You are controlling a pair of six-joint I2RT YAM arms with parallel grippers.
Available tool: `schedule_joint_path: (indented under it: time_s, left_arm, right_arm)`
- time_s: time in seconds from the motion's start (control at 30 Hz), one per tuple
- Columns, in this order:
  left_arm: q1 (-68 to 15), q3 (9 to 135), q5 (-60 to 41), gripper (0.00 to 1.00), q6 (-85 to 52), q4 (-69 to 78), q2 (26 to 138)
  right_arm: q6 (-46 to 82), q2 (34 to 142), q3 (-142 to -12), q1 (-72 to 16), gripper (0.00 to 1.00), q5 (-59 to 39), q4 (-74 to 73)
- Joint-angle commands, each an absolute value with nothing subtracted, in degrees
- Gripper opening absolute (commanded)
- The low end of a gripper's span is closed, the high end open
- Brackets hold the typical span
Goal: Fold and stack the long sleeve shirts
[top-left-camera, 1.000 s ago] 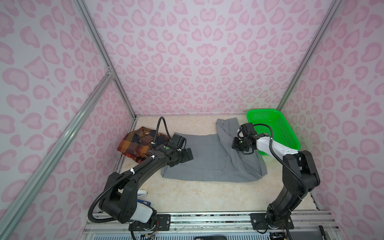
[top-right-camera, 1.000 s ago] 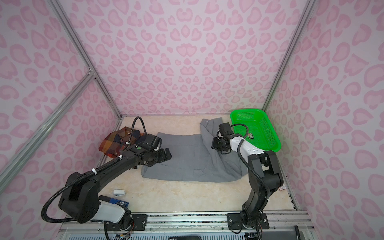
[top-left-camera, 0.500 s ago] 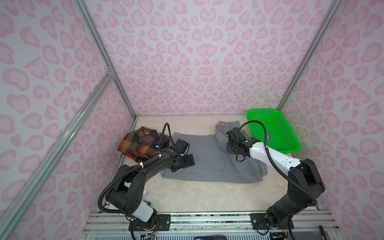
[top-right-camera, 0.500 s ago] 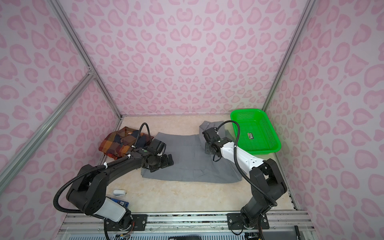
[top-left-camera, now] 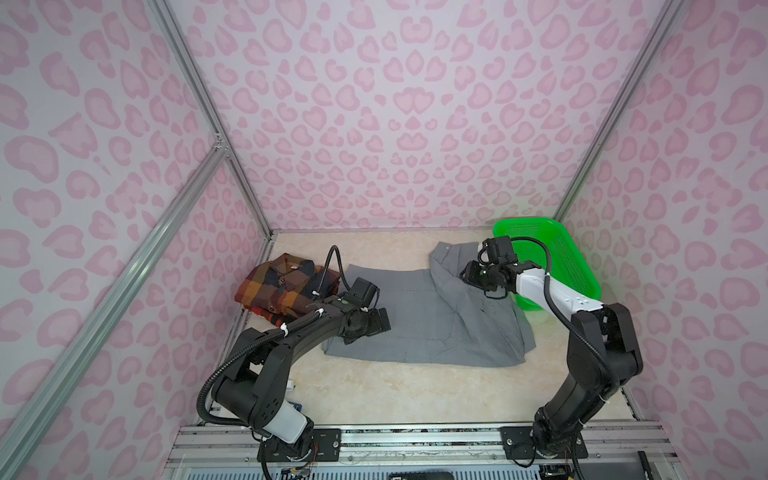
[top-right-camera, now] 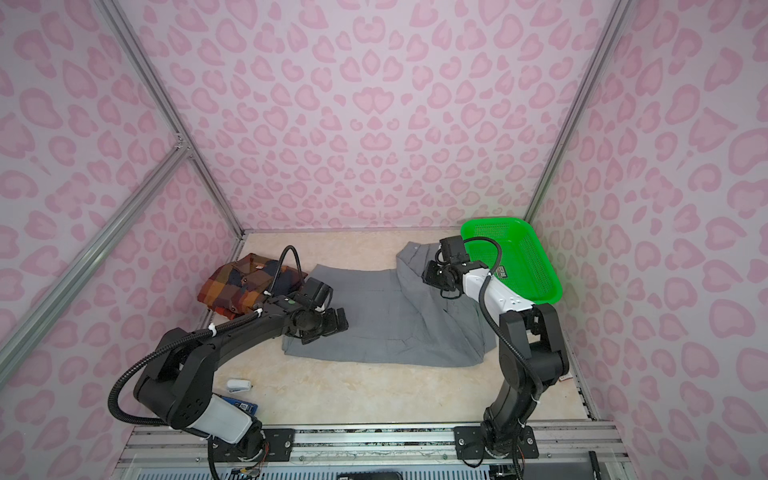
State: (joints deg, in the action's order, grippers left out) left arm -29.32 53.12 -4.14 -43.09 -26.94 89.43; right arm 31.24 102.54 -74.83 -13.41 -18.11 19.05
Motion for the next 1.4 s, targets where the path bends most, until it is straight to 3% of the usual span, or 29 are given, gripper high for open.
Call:
schedule_joint_path:
  time_s: [0.0, 0.27, 0.5, 0.73, 0.9, 1.03, 1.2, 1.37]
  left_arm:
    - [-29.24, 53.40, -3.70, 0.99, -42.68, -26.68, 88.95]
    - [-29.27, 53.67, -2.81, 0.99, -42.09, -27.46, 89.39]
    - [-29.27, 54.51, -1.51, 0.99, -41.31, -28.55, 89.11]
    - [-29.22, 54.60, -1.52, 0.99, -41.40, -28.65, 89.66]
    - [-29.25, 54.32, -0.67, 0.99, -40.99, -29.41, 88.94]
    - [-29.27, 54.57, -0.02, 0.99, -40.68, -30.02, 88.69]
    - [-29.27, 54.59, 0.08, 0.99, -40.61, -30.23, 88.64]
    - [-29.27, 54.49, 0.02, 0.99, -40.61, -30.15, 88.42]
  right_arm:
    - [33.18, 110.16, -81.51, -11.69, 0.43, -21.24, 17.05]
    - [32.66, 125.97, -99.80, -12.03, 0.43, -20.17, 22.59]
    - [21.89, 125.93, -103.51, -17.41, 0.43, -13.10, 26.94]
    - [15.53, 134.21, -112.82, -19.16, 0.48, -18.15, 34.02]
    - [12.26, 139.14, -121.74, -20.81, 0.48, -8.79, 41.14]
    - [9.41, 142.65, -128.02, -22.81, 0.36, -5.00, 45.55]
    - [9.91, 142.85, -127.70, -23.75, 0.03, -6.41, 45.09]
    - [10.51, 139.59, -127.57, -23.55, 0.00, -7.76, 45.25]
